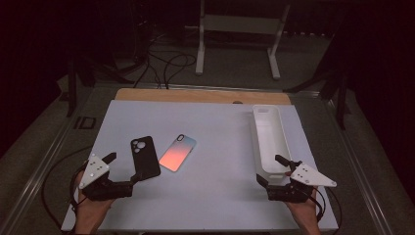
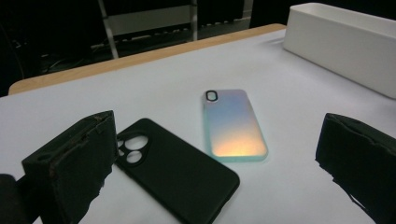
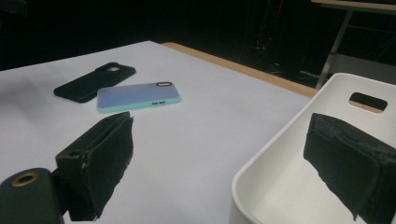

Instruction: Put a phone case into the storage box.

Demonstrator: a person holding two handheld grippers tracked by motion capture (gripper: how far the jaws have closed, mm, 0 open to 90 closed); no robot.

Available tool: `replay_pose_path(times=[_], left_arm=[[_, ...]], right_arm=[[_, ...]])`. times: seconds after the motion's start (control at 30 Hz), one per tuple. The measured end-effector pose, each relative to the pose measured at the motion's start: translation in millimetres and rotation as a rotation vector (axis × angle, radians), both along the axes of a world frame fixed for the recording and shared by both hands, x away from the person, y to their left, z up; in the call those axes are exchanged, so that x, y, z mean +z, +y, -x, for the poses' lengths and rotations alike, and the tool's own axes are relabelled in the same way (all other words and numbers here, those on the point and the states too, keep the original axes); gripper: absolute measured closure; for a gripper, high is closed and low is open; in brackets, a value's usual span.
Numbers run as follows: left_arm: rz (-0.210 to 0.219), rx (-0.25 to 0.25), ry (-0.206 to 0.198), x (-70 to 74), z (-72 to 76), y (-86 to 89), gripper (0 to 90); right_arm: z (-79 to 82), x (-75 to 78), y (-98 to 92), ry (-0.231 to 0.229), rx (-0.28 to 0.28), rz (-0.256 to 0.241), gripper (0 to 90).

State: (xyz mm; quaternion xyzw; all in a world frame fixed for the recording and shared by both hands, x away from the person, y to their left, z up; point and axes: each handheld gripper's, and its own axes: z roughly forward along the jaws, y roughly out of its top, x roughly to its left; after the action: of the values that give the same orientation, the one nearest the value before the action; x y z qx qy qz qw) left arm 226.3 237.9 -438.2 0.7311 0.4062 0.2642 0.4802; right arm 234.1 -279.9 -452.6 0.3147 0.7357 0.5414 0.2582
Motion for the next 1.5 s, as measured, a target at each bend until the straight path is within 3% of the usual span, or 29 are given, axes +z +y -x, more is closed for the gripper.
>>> replay_pose_path(times=[0.1,0.43,0.8,1.2,1.5], left_arm=[[-0.023,-0.006,-0.001,4.3,-2.3,-3.2,0.0],[-0.031,-0.009,0.027,12.0,-16.2,-11.0,0.0],[-0.066,-0.017,0.055,10.6,-33.2,-23.0,0.0],[-0.107,-0.028,0.118,9.7,-53.2,-34.9,0.0],[-0.139,-0.047,0.144,8.1,-65.6,-48.7,0.0]], right_arm=[[-0.2,0.0,-0.2,0.0,-0.004,-0.002,8.4],[-1.3,-0.8,0.8,0.009,-0.012,-0.004,8.3],[-2.6,-1.7,-0.1,0.017,-0.019,-0.006,8.4],[-3.5,-1.6,-0.6,0.02,-0.028,-0.005,8.4],[-3.7,-0.5,-0.9,0.017,-0.03,-0.006,8.4]])
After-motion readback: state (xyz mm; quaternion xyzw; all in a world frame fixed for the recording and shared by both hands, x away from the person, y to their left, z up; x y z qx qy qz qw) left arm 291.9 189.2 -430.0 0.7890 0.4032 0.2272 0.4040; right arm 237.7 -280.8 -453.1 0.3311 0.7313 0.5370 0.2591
